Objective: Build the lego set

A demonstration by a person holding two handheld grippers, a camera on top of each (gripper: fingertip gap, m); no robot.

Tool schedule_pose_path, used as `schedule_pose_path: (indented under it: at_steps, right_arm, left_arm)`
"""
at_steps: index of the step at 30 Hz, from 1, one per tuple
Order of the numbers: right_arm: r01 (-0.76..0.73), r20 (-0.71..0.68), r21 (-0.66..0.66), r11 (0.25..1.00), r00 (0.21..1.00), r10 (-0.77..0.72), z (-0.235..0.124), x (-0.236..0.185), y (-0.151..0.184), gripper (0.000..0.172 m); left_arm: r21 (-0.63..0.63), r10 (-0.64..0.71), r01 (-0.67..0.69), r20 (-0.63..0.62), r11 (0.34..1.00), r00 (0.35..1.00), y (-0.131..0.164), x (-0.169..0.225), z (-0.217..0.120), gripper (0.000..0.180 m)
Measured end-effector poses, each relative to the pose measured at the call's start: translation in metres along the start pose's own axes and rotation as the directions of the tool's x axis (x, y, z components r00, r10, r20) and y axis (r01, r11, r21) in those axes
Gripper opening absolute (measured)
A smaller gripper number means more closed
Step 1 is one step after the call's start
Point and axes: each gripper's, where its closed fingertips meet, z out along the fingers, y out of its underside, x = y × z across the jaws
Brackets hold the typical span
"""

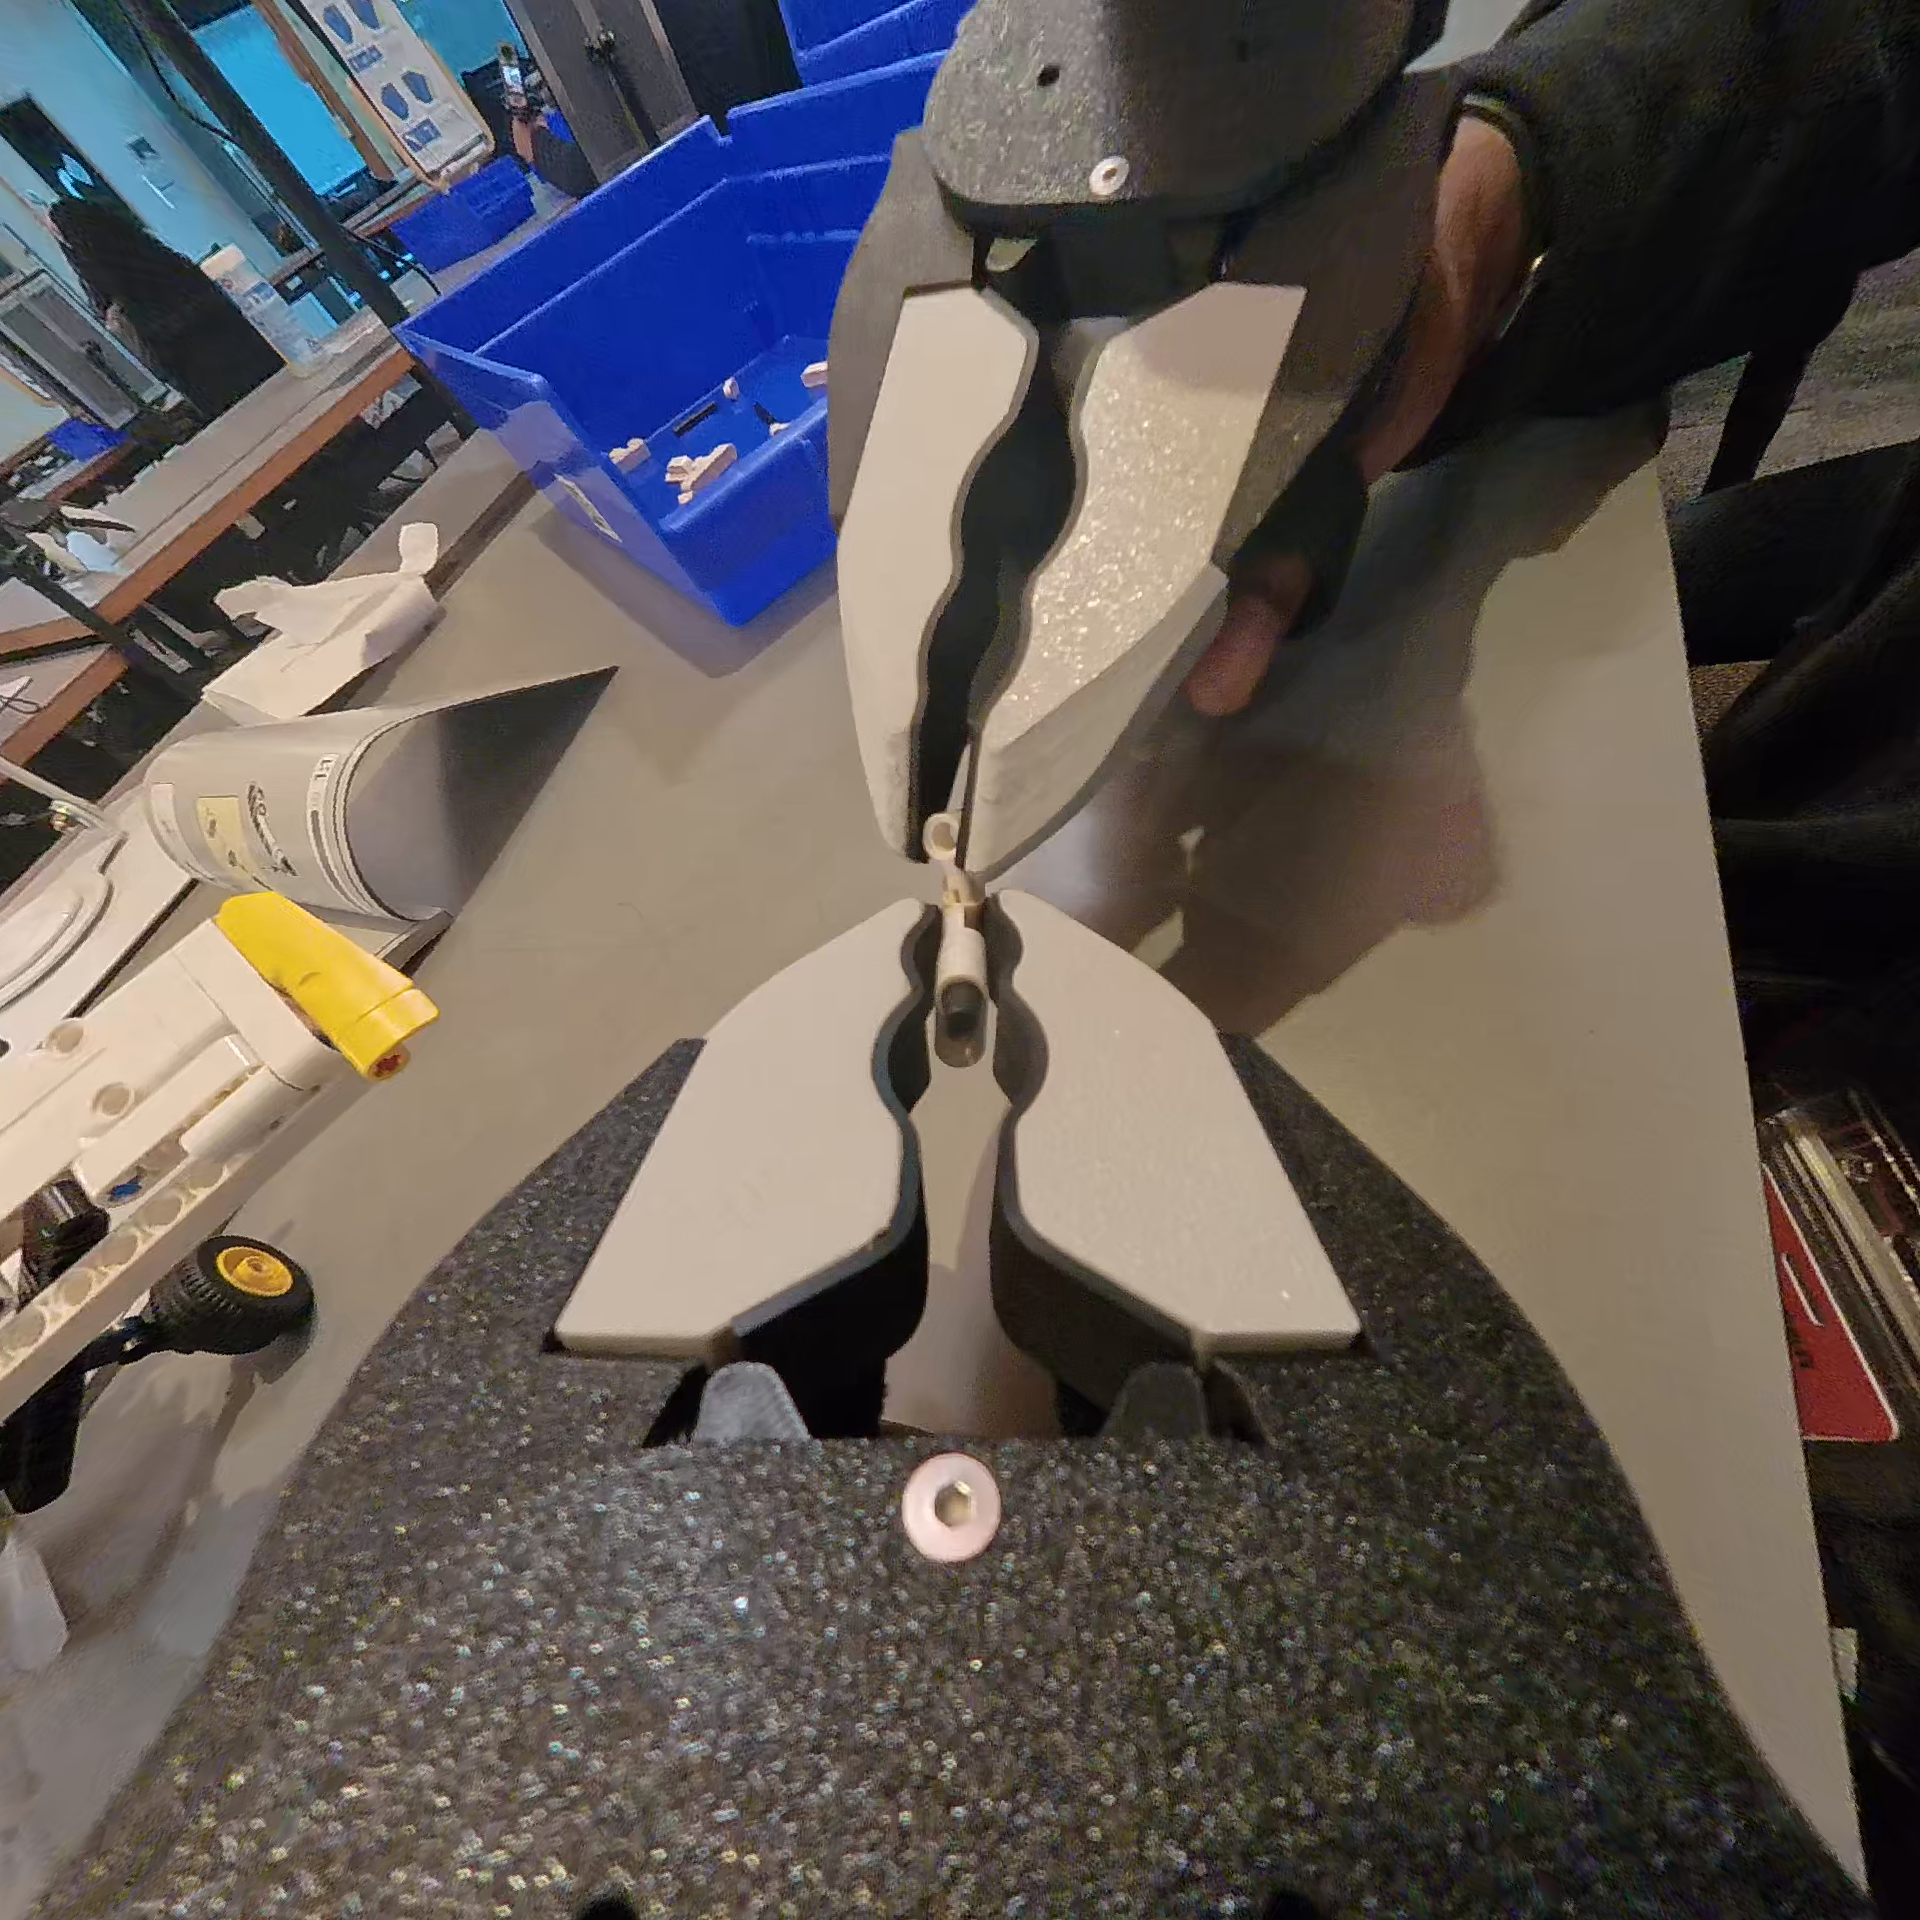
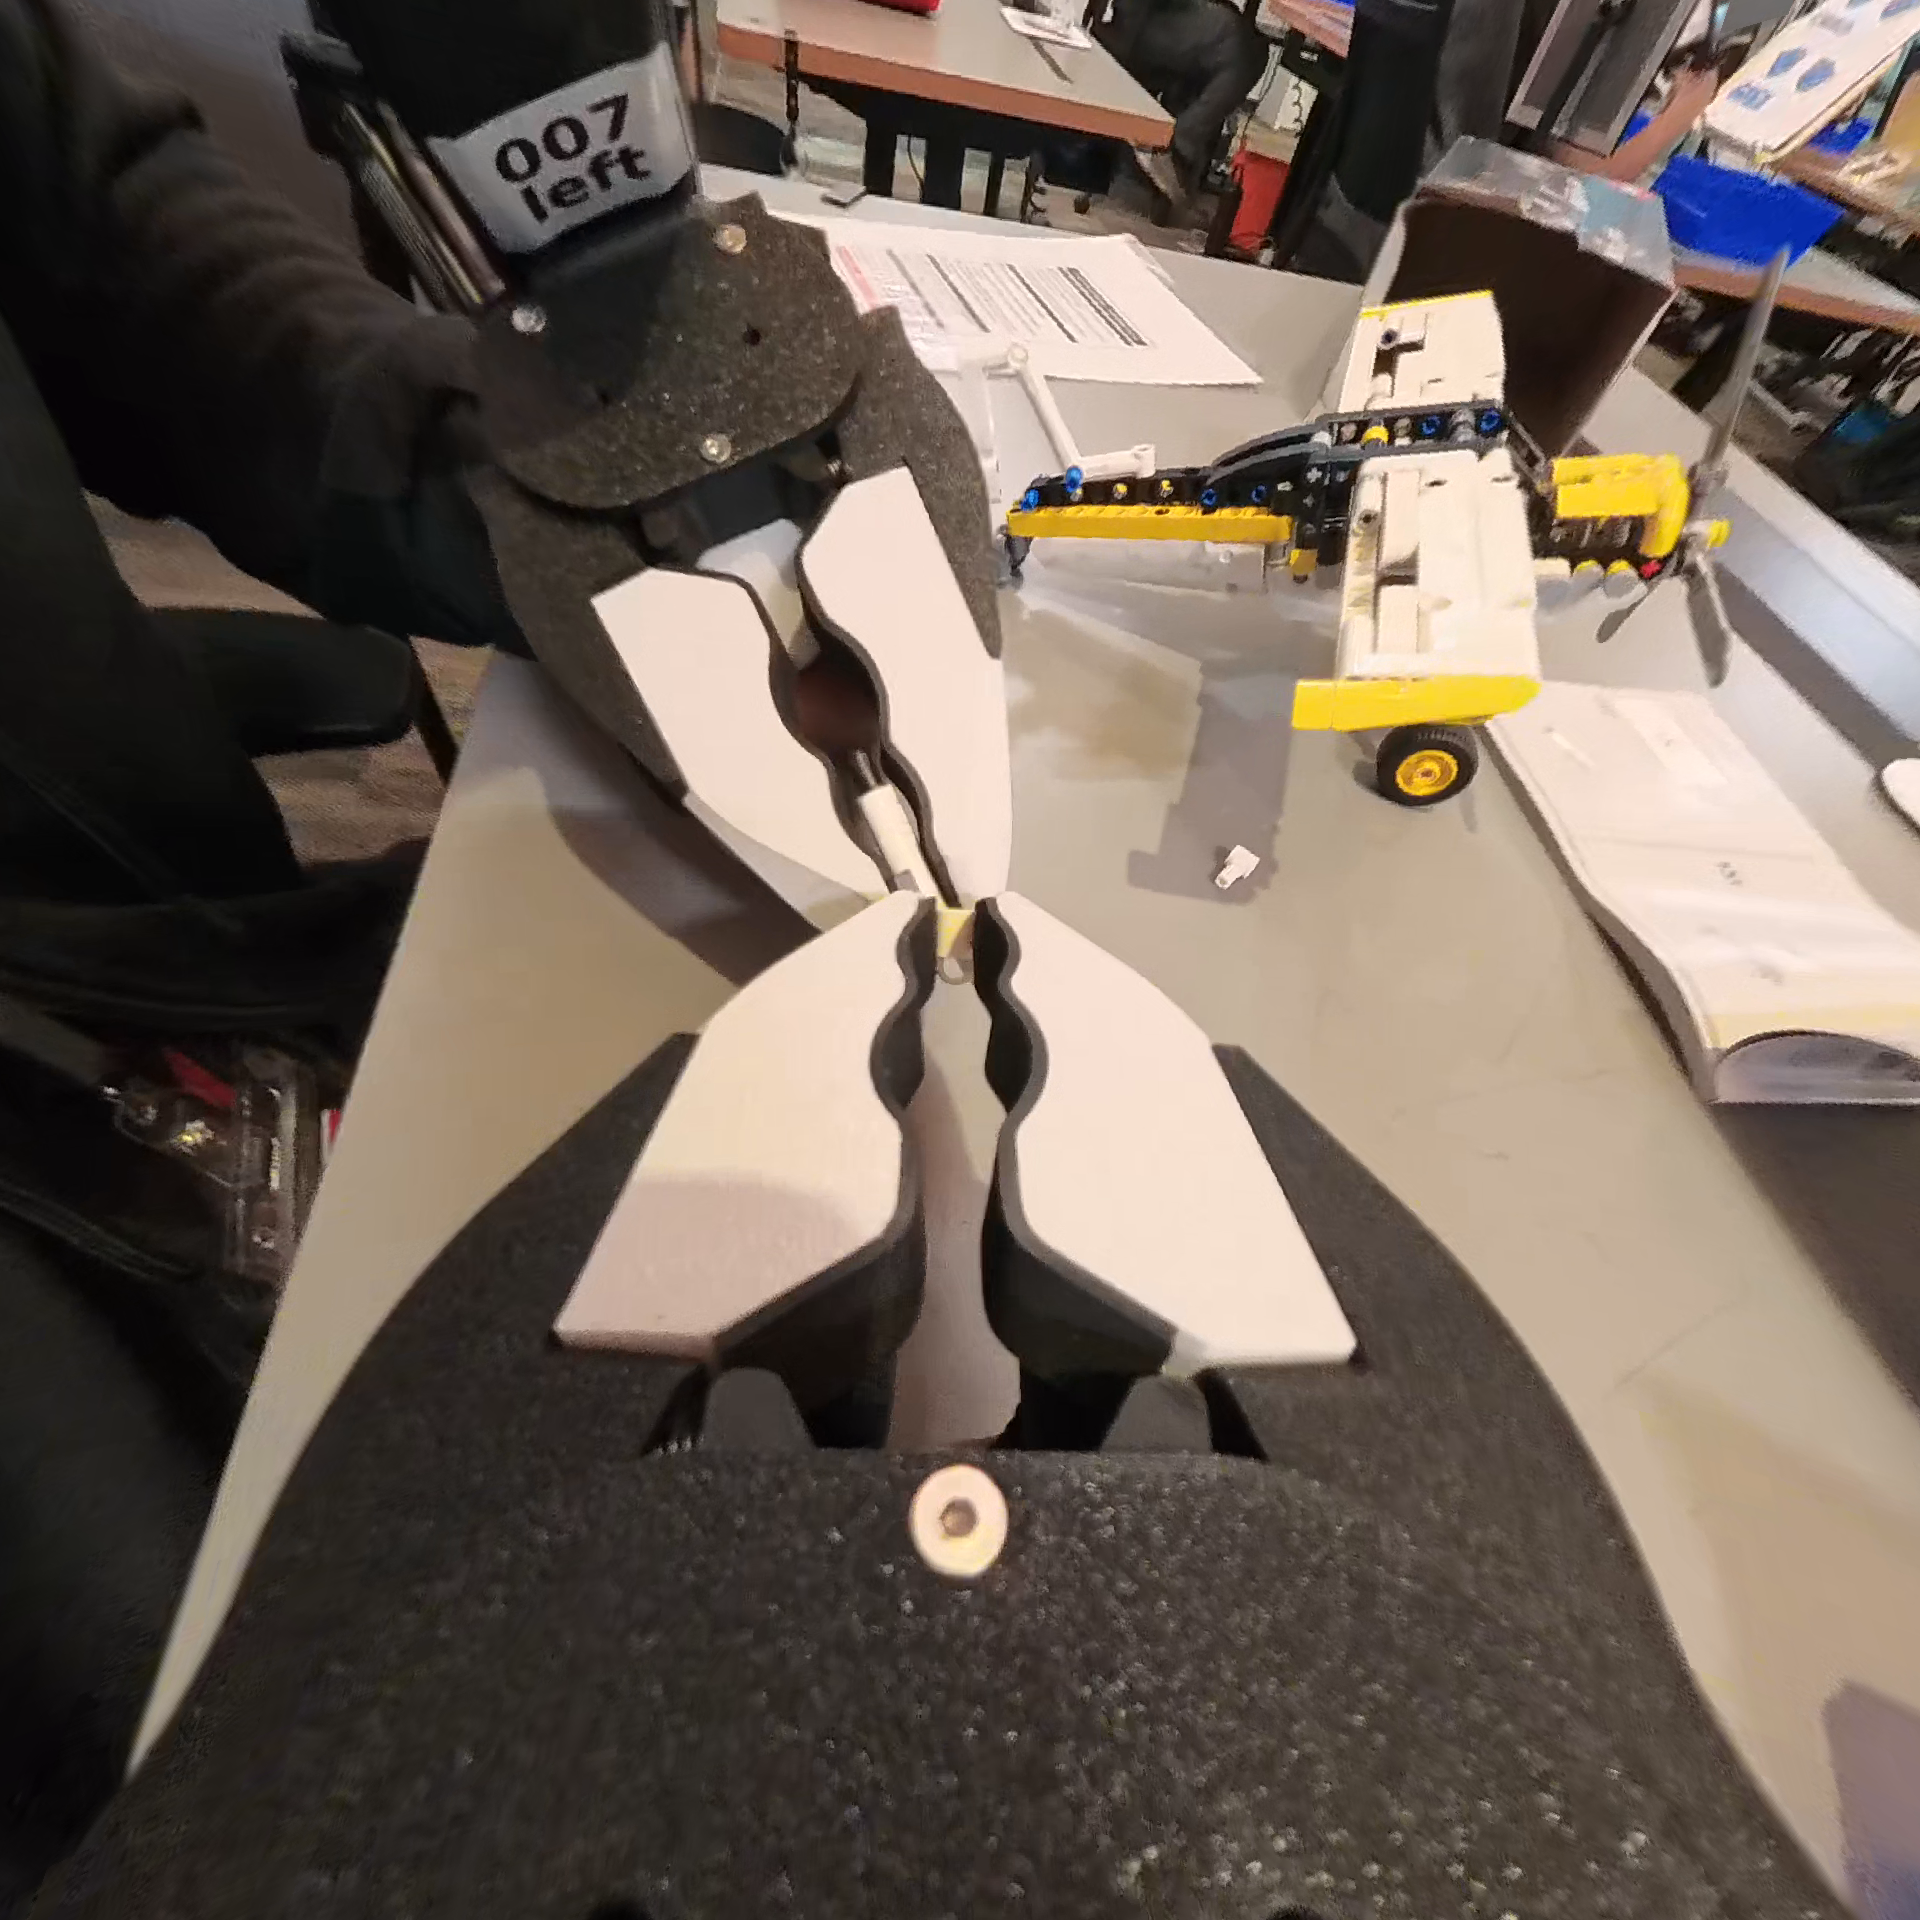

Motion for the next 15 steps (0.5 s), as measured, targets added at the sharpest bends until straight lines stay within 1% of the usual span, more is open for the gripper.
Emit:
schedule_pose_path:
  at_steps: [3, 8, 11, 15]
  right_arm:
    - [-0.011, -0.044, 0.002, 1.000, 0.999, 0.011, 0.0010, 0.0025, -0.0010, 0.007]
    - [-0.139, -0.145, 0.045, 0.989, 0.979, 0.144, 0.0021, 0.0056, -0.0011, 0.007]
    - [-0.103, -0.158, 0.071, 0.992, 0.981, 0.113, -0.0003, 0.0039, -0.0034, 0.007]
    - [0.015, -0.155, 0.063, 0.998, 0.988, -0.005, -0.0010, -0.0002, -0.0049, 0.007]
  left_arm:
    - [0.000, -0.003, 0.003, 0.024, 1.000, 1.000, 0.0003, -0.0031, -0.0006, 0.007]
    - [-0.006, 0.000, 0.000, 0.044, 1.000, 0.999, 0.0011, -0.0054, -0.0010, 0.007]
    - [0.018, -0.018, 0.018, 0.014, 1.000, 1.000, -0.0018, -0.0036, -0.0020, 0.007]
    - [0.030, -0.043, 0.044, -0.049, 0.999, 0.998, -0.0029, 0.0007, -0.0036, 0.007]
